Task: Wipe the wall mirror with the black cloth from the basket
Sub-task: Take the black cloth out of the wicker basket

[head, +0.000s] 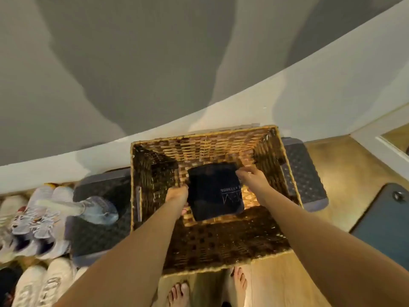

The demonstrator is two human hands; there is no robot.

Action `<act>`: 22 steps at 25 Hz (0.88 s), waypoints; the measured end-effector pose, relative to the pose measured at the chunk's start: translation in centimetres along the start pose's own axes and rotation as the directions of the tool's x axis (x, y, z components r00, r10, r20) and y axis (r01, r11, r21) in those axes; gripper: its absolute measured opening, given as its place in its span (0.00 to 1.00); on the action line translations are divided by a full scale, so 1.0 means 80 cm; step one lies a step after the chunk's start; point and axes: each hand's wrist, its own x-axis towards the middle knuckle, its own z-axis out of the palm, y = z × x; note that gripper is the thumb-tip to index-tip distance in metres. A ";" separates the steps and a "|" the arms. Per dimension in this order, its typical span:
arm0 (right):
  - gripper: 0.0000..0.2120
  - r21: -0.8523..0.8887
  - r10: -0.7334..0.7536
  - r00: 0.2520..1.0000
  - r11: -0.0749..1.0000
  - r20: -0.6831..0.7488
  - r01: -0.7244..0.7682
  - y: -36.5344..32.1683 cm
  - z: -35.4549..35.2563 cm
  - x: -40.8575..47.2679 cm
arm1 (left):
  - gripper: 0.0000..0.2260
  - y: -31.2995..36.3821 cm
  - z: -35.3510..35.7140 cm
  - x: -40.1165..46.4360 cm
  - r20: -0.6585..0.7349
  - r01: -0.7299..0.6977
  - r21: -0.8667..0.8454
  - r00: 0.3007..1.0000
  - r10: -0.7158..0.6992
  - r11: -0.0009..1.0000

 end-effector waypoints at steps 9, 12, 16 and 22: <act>0.19 0.026 0.055 0.997 0.998 0.054 -0.057 0.056 0.043 0.033 | 0.39 -0.042 0.068 0.024 -0.040 -0.205 0.025 0.978 0.206 0.978; 0.15 0.016 -0.018 0.996 1.000 0.093 0.016 0.046 0.042 0.014 | 0.32 -0.030 0.063 0.004 -0.007 -0.159 -0.097 0.987 0.159 0.982; 0.11 0.004 -0.140 0.986 0.990 0.094 0.140 -0.011 0.019 -0.040 | 0.15 0.013 0.030 -0.064 0.055 -0.226 -0.178 0.970 0.239 0.958; 0.09 -0.043 -0.312 0.950 0.949 0.011 0.312 -0.179 -0.044 -0.178 | 0.16 0.135 -0.031 -0.254 0.101 -0.362 -0.228 0.914 0.392 0.904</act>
